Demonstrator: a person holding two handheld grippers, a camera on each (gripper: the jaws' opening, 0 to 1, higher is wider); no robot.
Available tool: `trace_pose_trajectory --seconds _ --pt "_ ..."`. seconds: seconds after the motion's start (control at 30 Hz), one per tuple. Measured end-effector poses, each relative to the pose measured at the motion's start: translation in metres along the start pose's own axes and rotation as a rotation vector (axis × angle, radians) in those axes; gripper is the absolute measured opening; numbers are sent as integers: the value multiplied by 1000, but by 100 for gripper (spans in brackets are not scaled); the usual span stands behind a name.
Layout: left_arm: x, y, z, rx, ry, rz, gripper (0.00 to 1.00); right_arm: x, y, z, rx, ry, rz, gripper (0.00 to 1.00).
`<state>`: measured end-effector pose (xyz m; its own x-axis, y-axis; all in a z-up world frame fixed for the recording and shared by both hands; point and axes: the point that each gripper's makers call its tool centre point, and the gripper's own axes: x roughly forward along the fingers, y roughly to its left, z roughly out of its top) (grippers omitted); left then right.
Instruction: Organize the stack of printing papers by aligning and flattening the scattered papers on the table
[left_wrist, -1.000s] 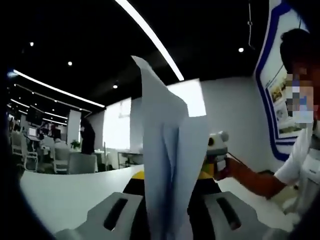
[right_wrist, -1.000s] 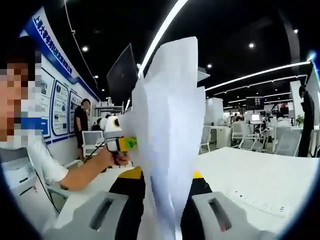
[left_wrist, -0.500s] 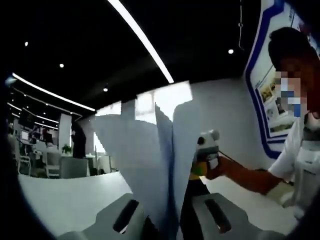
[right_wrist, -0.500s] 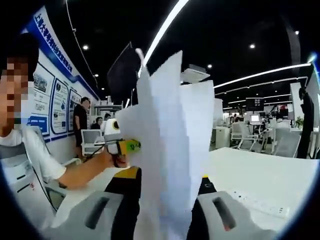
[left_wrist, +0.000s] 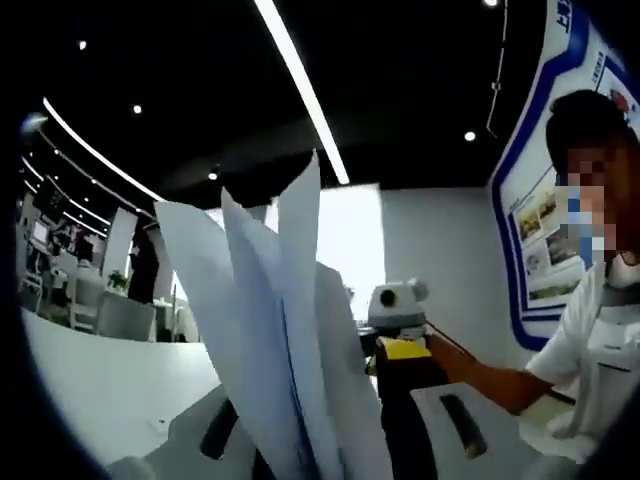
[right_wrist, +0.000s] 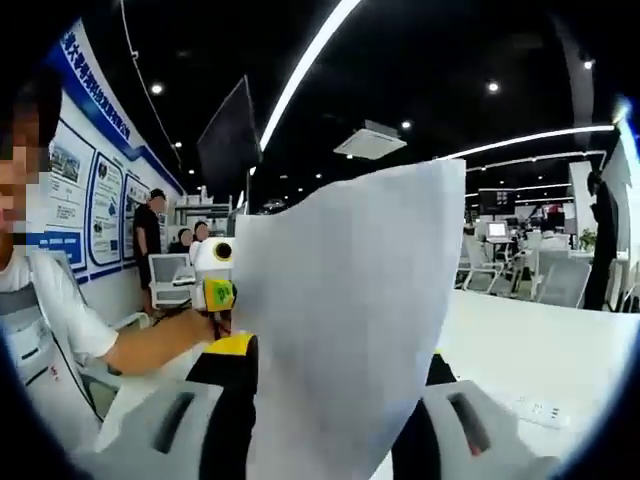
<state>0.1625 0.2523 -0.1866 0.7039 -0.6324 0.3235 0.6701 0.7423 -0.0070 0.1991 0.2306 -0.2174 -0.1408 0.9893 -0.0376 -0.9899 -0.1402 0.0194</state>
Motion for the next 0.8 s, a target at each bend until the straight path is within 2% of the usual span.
trace_pose_trajectory --seconds 0.1,0.2,0.23,0.3,0.47,0.57,0.63,0.7,0.77,0.8 --pt "10 -8 -8 73 47 -15 28 1 3 6 -18 -1 -2 49" --pt "11 -17 -10 149 75 -49 15 -2 11 6 -71 14 13 47" --pt "10 -17 -8 154 75 -49 9 -5 11 7 -75 5 24 48" --pt "8 -20 -5 153 74 -60 7 -9 11 10 -67 -22 56 48" --pt "1 -26 -1 158 48 -112 6 -14 12 9 -77 -58 107 51" --pt "-1 -34 3 148 24 -155 6 -12 18 11 -46 -107 162 51" --pt "-2 -37 6 113 15 -173 6 -9 28 13 -35 -133 211 50" --pt "-1 -36 4 92 32 -169 6 -7 40 7 -31 -105 265 33" --pt "-2 -33 2 105 42 -148 6 -8 53 6 -40 -104 319 9" --pt "-2 -33 2 105 42 -146 6 -9 57 6 -37 -106 336 4"
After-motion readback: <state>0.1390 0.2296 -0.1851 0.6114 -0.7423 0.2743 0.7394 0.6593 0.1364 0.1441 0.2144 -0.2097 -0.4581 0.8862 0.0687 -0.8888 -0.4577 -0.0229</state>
